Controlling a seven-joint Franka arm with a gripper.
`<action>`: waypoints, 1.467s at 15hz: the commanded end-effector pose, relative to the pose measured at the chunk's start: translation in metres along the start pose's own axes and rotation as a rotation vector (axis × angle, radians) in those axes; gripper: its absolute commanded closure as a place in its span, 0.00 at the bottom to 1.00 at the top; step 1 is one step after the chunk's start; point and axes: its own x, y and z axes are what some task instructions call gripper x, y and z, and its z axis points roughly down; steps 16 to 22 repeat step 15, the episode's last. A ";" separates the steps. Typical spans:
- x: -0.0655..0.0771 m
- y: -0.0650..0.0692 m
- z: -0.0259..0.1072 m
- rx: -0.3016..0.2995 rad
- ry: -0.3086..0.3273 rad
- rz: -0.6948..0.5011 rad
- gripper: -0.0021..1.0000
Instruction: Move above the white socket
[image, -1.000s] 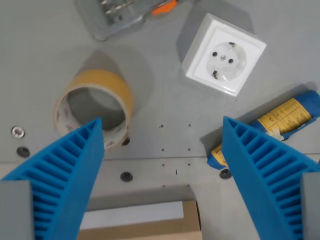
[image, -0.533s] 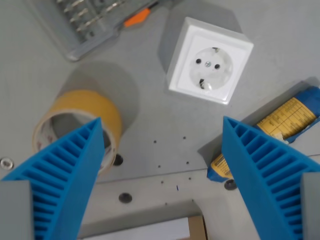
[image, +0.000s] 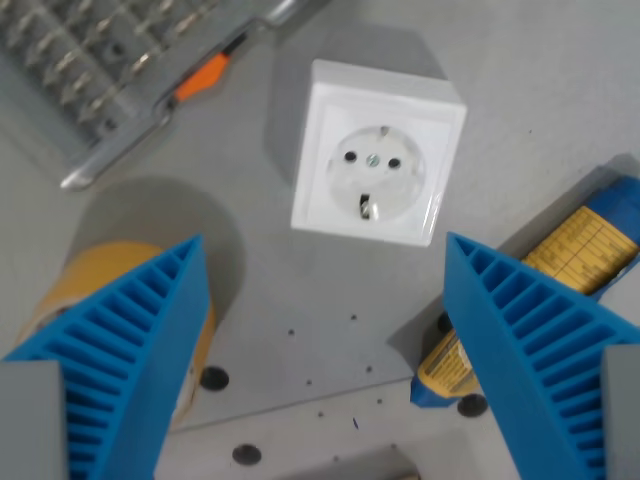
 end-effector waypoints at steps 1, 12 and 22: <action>-0.001 0.007 0.011 -0.002 0.096 0.166 0.00; 0.004 0.021 0.036 0.000 0.103 0.178 0.00; 0.005 0.022 0.039 -0.001 0.102 0.169 0.00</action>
